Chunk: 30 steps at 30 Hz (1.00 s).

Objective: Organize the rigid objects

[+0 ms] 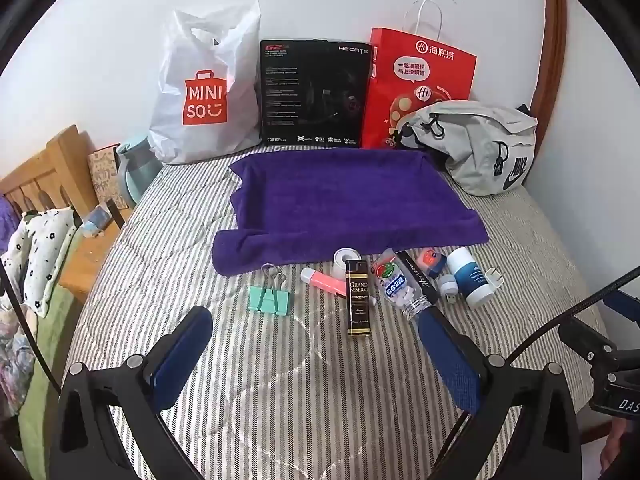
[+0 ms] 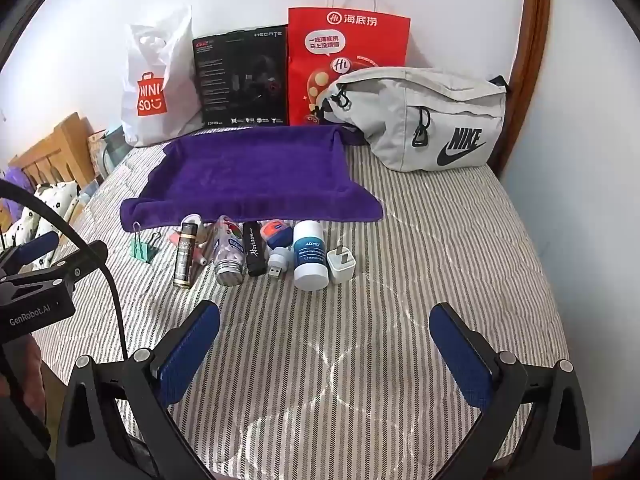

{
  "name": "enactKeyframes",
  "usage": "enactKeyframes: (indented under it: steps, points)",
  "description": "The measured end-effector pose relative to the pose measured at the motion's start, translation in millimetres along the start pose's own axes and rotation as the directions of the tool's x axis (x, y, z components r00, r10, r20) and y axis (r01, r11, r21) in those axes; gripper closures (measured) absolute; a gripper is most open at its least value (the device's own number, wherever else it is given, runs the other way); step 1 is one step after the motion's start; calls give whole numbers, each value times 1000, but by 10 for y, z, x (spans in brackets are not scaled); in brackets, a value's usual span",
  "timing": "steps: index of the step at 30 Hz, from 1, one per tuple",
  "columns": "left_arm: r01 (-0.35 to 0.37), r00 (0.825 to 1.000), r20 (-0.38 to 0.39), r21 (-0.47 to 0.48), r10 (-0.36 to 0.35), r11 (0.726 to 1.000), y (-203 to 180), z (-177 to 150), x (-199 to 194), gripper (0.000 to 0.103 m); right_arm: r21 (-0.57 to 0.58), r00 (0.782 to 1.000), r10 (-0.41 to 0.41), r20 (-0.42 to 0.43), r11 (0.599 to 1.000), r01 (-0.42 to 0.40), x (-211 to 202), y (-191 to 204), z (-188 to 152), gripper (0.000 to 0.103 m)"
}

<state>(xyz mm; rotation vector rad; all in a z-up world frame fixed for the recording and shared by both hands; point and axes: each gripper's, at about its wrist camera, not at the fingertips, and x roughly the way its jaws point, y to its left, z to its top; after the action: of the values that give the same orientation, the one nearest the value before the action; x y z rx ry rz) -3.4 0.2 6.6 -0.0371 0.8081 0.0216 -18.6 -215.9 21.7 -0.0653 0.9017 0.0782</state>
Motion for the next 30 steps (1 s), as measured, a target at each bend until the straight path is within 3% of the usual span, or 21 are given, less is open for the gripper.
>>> enactKeyframes:
  steps: [30]
  points:
    - [12,1000,18,1,-12,1000,-12,42,-115,0,-3,1000,4,6,1000,-4,-5,54,-28,0]
